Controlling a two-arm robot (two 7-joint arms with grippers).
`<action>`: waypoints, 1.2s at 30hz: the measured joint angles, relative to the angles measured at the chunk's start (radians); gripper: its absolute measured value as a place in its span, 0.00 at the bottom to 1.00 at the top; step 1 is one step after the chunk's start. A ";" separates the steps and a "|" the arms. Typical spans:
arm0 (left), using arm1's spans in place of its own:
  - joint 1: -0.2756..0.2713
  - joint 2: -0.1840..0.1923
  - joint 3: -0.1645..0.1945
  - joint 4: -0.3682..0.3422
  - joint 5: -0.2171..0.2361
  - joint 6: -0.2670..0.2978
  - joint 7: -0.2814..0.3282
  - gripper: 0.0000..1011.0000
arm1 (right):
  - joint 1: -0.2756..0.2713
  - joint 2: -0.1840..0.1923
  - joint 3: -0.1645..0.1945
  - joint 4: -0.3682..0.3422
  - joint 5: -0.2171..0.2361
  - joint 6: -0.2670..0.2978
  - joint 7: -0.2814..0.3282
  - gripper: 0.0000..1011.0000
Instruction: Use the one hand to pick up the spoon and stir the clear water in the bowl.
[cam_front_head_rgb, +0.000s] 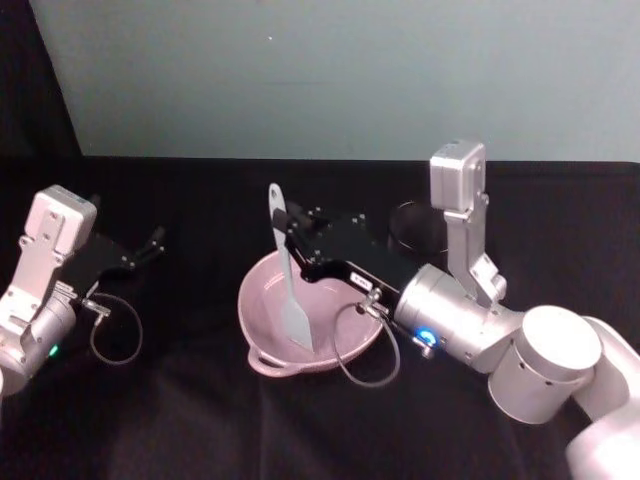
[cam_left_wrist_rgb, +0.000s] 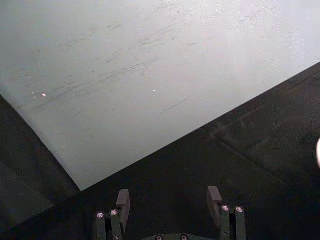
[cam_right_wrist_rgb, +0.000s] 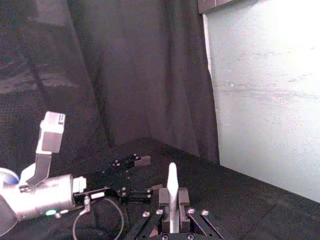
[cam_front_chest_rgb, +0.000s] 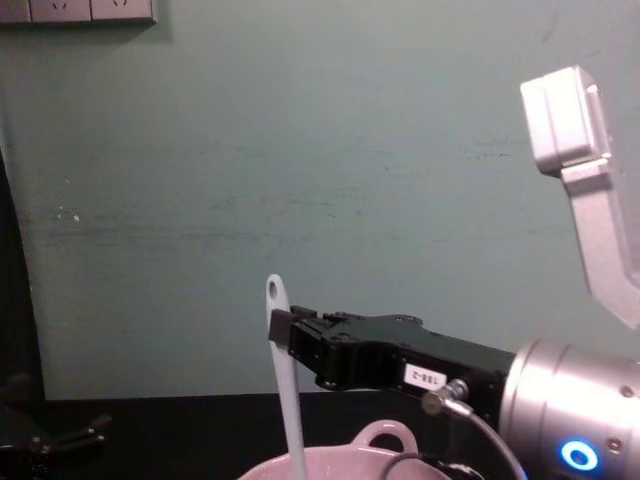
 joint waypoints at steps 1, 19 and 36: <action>0.000 0.000 0.000 0.000 0.000 0.000 0.000 1.00 | 0.010 -0.007 -0.002 0.010 0.000 0.000 -0.001 0.11; 0.000 0.000 0.000 0.000 0.000 0.000 0.000 1.00 | 0.073 -0.054 0.016 0.122 -0.039 -0.042 -0.040 0.11; 0.000 0.000 0.000 0.000 0.000 0.000 0.000 1.00 | 0.028 -0.013 0.065 0.080 -0.046 -0.054 -0.032 0.11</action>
